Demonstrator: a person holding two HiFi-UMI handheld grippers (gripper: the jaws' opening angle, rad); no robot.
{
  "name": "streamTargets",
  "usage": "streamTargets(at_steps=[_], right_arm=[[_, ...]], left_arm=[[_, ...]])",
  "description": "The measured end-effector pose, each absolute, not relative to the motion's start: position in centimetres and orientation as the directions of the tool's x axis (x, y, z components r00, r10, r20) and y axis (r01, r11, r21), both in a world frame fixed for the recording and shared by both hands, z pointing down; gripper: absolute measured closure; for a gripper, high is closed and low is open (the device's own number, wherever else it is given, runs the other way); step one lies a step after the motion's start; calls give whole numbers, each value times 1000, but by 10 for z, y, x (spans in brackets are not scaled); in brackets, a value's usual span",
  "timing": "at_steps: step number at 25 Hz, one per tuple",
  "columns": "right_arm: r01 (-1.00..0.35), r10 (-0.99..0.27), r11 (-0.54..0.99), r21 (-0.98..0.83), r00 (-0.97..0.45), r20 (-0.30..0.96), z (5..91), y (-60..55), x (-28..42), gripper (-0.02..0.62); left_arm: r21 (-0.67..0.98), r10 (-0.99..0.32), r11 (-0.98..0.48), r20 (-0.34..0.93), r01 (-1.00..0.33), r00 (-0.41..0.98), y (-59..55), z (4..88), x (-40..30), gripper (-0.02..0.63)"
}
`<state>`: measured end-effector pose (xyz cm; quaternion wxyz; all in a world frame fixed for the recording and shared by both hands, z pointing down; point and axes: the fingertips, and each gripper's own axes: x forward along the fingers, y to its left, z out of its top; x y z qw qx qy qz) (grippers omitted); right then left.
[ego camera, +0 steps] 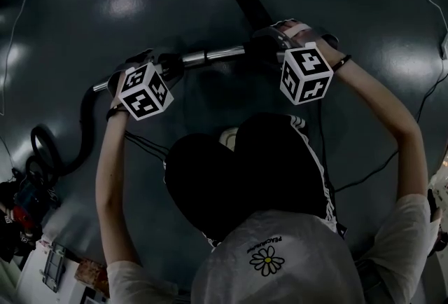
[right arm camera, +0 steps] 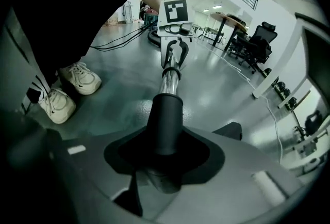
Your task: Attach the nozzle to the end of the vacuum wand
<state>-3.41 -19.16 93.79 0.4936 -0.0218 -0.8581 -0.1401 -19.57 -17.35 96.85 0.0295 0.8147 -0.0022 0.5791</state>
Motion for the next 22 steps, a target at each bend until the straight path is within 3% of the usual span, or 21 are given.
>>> streamTargets(at_steps=[9,12,18,22], right_arm=[[137,-74,982,129,-346,935,947,-180,-43,411],[131,-44,987,96,-349,936,954,-173,-49,410],[136,-79,981,137,-366,927,958,-183,-52,410],[202,-126,959,197,-317,940,967,-189,-53,397]], left_arm=[[56,48,-998,941,-15,334,-169,976,-182,434],[74,69,-997,936,-1,345,-165,980,-166,414],[53,4,-993,910,-107,414,-174,980,-162,410],[-29,-50,-997,940,-67,338,-178,990,-165,403]])
